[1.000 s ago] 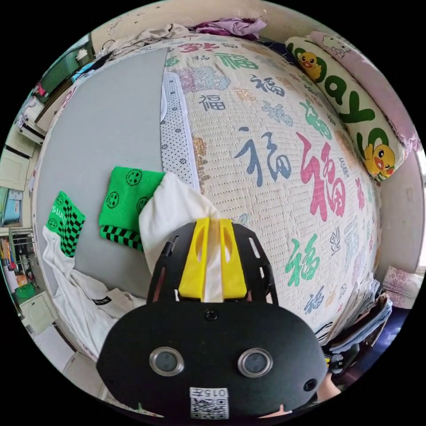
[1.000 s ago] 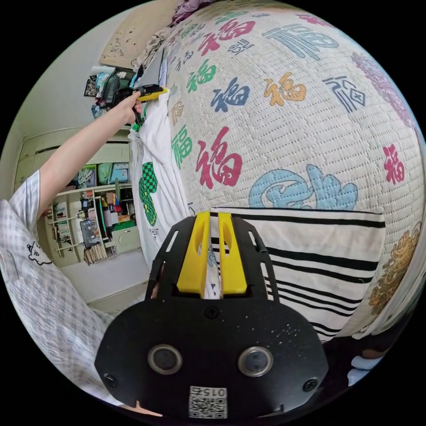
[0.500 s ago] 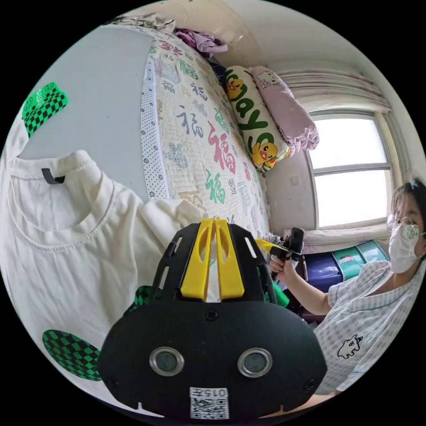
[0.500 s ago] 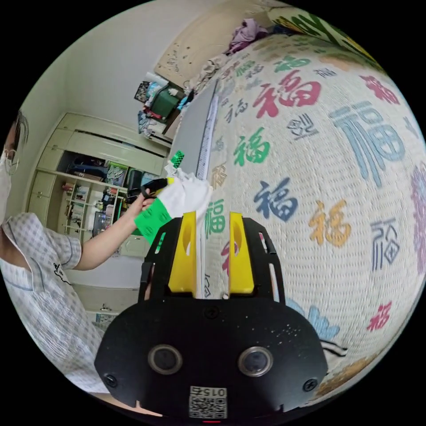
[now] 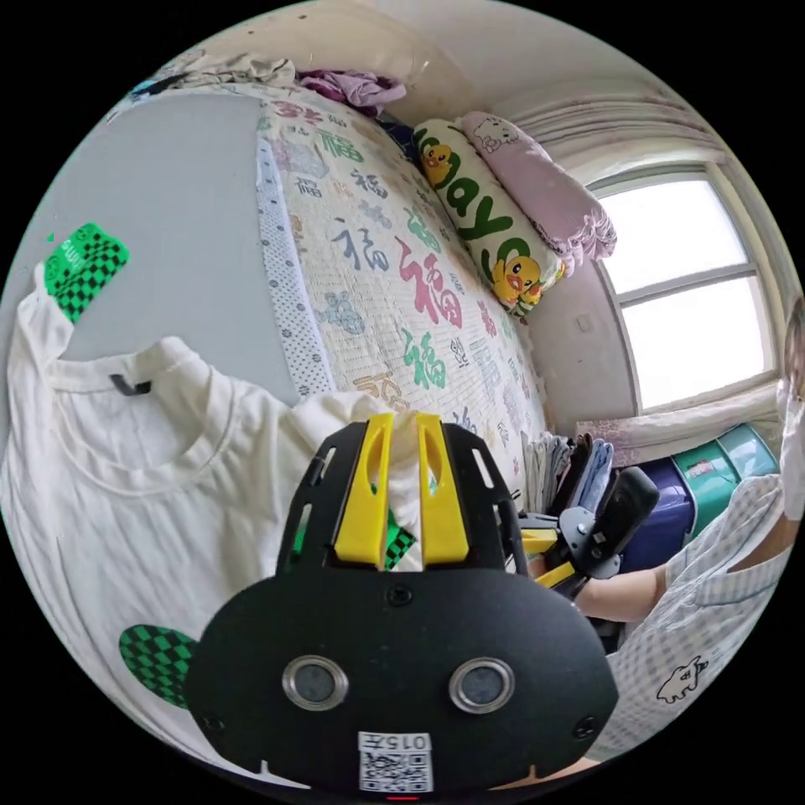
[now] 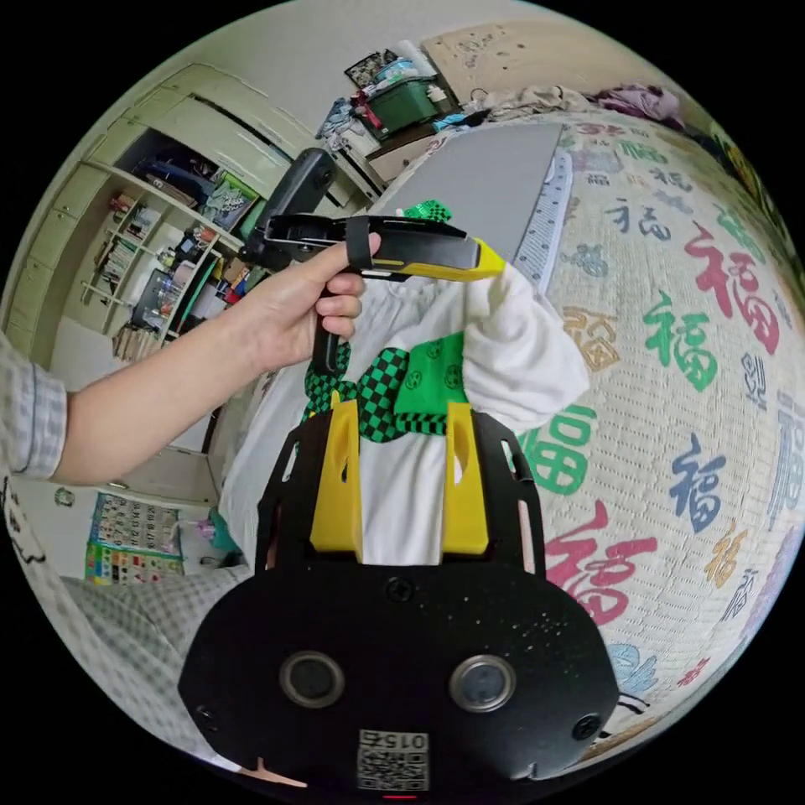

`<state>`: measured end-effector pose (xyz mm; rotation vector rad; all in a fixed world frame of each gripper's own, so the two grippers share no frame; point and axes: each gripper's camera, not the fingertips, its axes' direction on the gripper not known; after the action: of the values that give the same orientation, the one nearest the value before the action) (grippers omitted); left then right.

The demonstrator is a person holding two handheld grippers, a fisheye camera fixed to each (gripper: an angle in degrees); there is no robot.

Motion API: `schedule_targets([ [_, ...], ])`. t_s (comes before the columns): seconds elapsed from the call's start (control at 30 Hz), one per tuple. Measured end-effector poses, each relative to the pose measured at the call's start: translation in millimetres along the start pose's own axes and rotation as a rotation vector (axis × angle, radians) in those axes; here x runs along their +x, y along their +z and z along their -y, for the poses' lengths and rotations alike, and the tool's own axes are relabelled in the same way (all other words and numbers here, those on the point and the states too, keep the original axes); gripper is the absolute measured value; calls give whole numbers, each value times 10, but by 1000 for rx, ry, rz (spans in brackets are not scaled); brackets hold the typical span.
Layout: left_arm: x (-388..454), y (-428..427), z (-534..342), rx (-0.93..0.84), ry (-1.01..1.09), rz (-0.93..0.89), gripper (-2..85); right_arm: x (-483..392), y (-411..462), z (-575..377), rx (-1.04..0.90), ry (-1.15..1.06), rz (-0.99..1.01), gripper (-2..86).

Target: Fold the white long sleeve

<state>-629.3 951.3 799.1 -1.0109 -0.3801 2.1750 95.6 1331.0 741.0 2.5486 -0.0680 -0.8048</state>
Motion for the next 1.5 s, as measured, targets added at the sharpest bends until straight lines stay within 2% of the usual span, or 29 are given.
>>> schedule_targets([
  [0.1, -194, -276, -243, 74, -87, 29, 57, -316, 553, 229, -55, -97, -122, 158],
  [0.2, -395, -255, -445, 34, -161, 70, 70, -371, 1101, 394, -152, -95, -197, 166],
  [0.43, -519, 174, -380, -99, -108, 51, 76, -167, 1369, 554, -142, 19, -144, 154],
  [0.53, -537, 239, -304, -129, -108, 51, 37, -103, 1436, 657, -144, 38, -152, 149],
  [0.6, -539, 216, -275, -124, -118, -14, 7, -83, 1457, 777, -145, 51, -159, 155],
  [0.83, -322, 211, -215, -104, -128, -240, -8, -73, 1407, 1151, -44, 133, -267, 155],
  [0.9, -212, 329, -194, -119, -146, -340, -9, -21, 1269, 1296, 21, 230, -310, 146],
  [1.03, 163, 413, -142, -121, -98, -417, -9, 71, 872, 1345, 163, 408, -358, 124],
  [1.1, 383, 474, -105, -121, -53, -382, -9, 210, 601, 1305, 229, 504, -328, 99],
  [1.23, 402, 458, -65, -71, -76, -267, -5, 549, 259, 1344, 260, 518, -301, 110],
  [1.3, 319, 406, -31, -49, -74, -52, 6, 870, 82, 1442, 231, 548, -214, 138],
  [1.37, 230, 534, -31, -68, -77, 38, 15, 1063, 14, 1527, 215, 555, -125, 156],
  [1.47, 126, 858, -72, -108, -140, -164, 7, 1280, -35, 1706, 214, 569, 61, 167],
  [1.5, 212, 916, -98, -94, -119, -179, 3, 1315, -48, 1796, 209, 559, 116, 165],
])
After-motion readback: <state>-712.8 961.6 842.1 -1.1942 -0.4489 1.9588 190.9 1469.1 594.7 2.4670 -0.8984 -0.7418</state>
